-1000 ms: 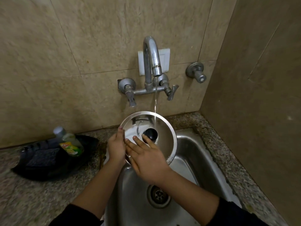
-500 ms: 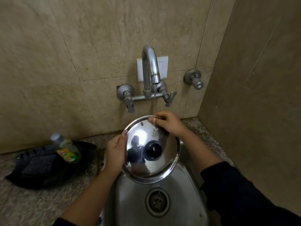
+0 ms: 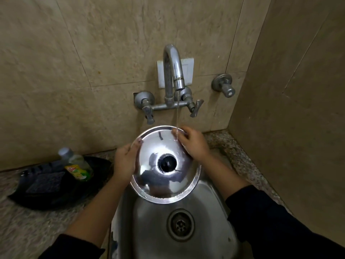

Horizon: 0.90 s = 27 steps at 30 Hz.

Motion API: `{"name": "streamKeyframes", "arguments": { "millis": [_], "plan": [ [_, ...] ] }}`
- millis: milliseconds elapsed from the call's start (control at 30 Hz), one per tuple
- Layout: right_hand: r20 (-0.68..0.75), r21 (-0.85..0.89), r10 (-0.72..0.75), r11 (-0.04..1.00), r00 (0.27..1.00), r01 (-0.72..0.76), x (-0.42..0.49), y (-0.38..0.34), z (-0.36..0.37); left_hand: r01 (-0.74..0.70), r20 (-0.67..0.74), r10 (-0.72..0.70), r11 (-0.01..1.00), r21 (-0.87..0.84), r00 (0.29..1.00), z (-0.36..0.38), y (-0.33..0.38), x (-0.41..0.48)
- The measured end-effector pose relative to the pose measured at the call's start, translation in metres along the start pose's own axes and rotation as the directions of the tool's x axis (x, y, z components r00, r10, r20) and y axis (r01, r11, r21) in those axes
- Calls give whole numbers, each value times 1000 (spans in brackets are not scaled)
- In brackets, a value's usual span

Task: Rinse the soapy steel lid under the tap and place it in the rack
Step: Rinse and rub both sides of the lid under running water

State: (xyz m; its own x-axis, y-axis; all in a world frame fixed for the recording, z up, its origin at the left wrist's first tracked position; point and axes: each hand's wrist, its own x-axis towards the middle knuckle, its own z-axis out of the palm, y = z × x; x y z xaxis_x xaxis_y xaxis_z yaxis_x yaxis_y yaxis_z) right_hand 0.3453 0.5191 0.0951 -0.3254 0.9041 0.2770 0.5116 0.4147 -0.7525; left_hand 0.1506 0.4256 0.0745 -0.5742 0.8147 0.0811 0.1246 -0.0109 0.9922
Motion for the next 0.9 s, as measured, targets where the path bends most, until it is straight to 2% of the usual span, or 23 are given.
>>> {"name": "streamKeyframes", "arguments": {
  "millis": [67, 167, 200, 267, 333, 400, 467, 567, 633, 700, 733, 767, 833, 900],
  "plan": [
    [-88, -19, 13, 1000, 996, -15, -20, 15, 6, 110, -109, -123, 988, -112, 986, -11, -9, -5],
    [-3, -93, 0, 996, 1000, 0, -59, 30, 19, 232, -167, -256, 961, -150, 952, -25, -19, -8],
    [28, -101, -32, 994, 999, 35, -72, 32, 21, 267, -150, -289, 952, -152, 945, -28, -21, -9],
    [110, -105, -192, 973, 975, 203, -94, 33, 17, 346, -110, -366, 923, -167, 924, -31, -24, -16],
    [235, -112, -361, 912, 902, 394, -107, 34, 9, 442, -121, -464, 880, -174, 877, -32, -25, -22],
    [330, -137, -470, 834, 819, 534, -113, 33, 1, 554, -94, -575, 812, -184, 812, -34, -28, -26],
    [335, -135, -563, 765, 755, 630, -113, 30, -3, 659, -23, -675, 726, -196, 737, -35, -32, -32],
    [251, -127, -677, 686, 692, 717, -105, 23, -5, 775, 73, -775, 614, -152, 628, -37, -39, -39],
    [235, -78, -635, 743, 736, 665, -97, 16, -7, 844, 202, -819, 518, -139, 537, -41, -39, -46],
    [241, 58, -476, 877, 846, 477, -88, 7, -10, 870, 319, -824, 493, -7, 469, -44, -42, -52],
    [274, 149, -373, 927, 886, 344, -83, 5, -10, 850, 332, -815, 522, 69, 474, -44, -45, -53],
    [320, 217, -277, 952, 906, 214, -78, 3, -9, 817, 336, -790, 569, 93, 512, -44, -45, -53],
    [385, 298, -156, 954, 910, 38, -66, 6, -7, 740, 409, -682, 672, 22, 606, -39, -41, -51],
    [445, 391, -96, 915, 890, -97, -55, 14, -6, 712, 498, -592, 699, -75, 634, -35, -31, -49]
  ]
}}
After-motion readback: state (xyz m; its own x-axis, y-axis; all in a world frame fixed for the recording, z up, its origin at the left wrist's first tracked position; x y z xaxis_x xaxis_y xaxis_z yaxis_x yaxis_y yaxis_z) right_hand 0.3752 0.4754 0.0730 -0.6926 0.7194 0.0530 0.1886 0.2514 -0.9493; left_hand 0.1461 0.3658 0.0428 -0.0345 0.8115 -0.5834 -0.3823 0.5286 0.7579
